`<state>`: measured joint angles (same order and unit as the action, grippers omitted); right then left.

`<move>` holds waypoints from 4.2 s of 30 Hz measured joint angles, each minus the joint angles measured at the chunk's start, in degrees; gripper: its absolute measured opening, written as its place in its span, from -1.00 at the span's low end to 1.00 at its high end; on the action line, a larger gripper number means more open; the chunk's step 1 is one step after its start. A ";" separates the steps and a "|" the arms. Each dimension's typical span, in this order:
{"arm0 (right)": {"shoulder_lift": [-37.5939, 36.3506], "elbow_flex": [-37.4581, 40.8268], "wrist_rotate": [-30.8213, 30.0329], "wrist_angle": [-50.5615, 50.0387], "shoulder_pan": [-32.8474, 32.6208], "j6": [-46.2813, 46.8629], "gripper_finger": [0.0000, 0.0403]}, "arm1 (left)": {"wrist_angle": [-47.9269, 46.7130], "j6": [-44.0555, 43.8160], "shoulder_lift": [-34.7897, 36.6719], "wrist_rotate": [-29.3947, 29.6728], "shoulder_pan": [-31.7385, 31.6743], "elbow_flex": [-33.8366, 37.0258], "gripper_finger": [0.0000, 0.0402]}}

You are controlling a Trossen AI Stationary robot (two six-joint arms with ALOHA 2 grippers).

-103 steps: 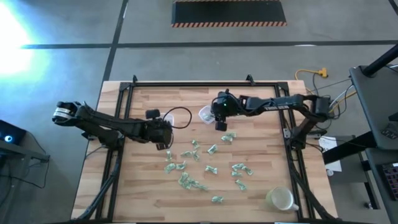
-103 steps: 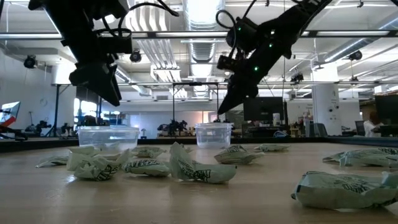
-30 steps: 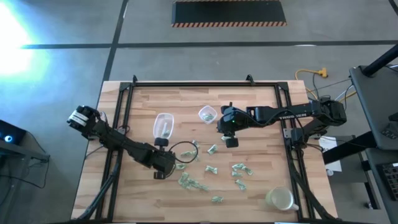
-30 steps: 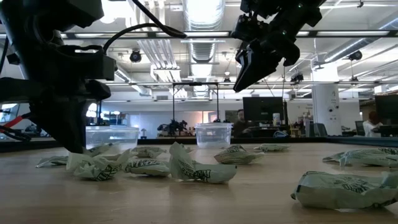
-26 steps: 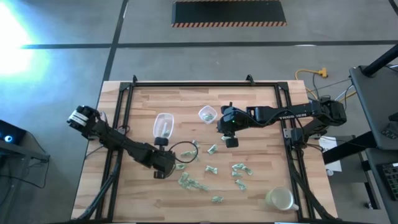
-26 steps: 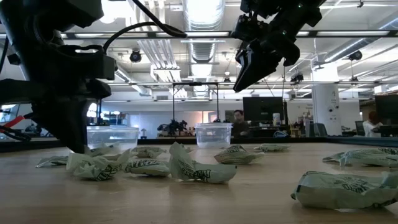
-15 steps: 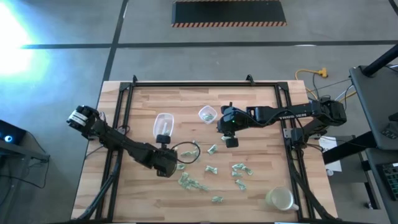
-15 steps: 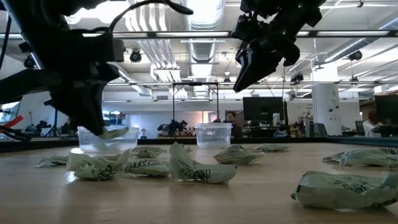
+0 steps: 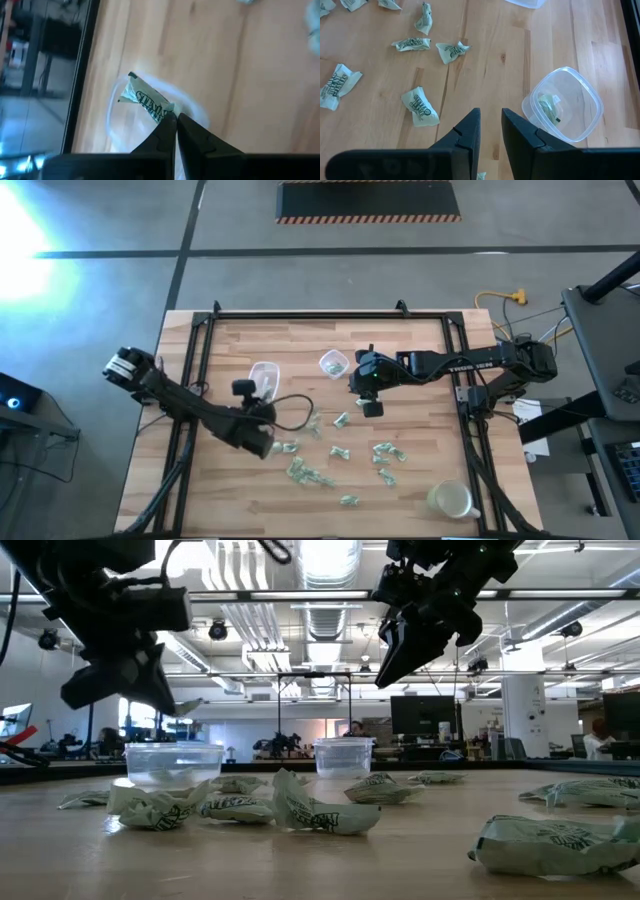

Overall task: Pick and place items into bin
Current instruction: Put the stevia packet into the large transparent container, then put the stevia packet into the small transparent container

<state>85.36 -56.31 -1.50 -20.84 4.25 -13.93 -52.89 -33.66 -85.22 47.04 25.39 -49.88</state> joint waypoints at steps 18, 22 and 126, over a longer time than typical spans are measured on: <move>0.00 0.11 0.00 0.04 0.00 0.00 -0.66 | -3.11 -4.98 0.14 -0.77 -1.43 1.60 -1.00; 0.00 0.11 0.00 0.04 0.00 0.00 -0.66 | -3.12 -4.97 0.14 -0.13 -1.44 2.38 -0.87; 11.58 2.46 -10.92 24.07 9.82 -7.25 -0.96 | -2.52 -4.53 0.41 -5.04 -0.15 -0.75 -0.39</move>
<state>96.94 -53.86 -12.42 3.23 14.07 -21.18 -55.41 -38.20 -84.82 42.00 25.23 -50.63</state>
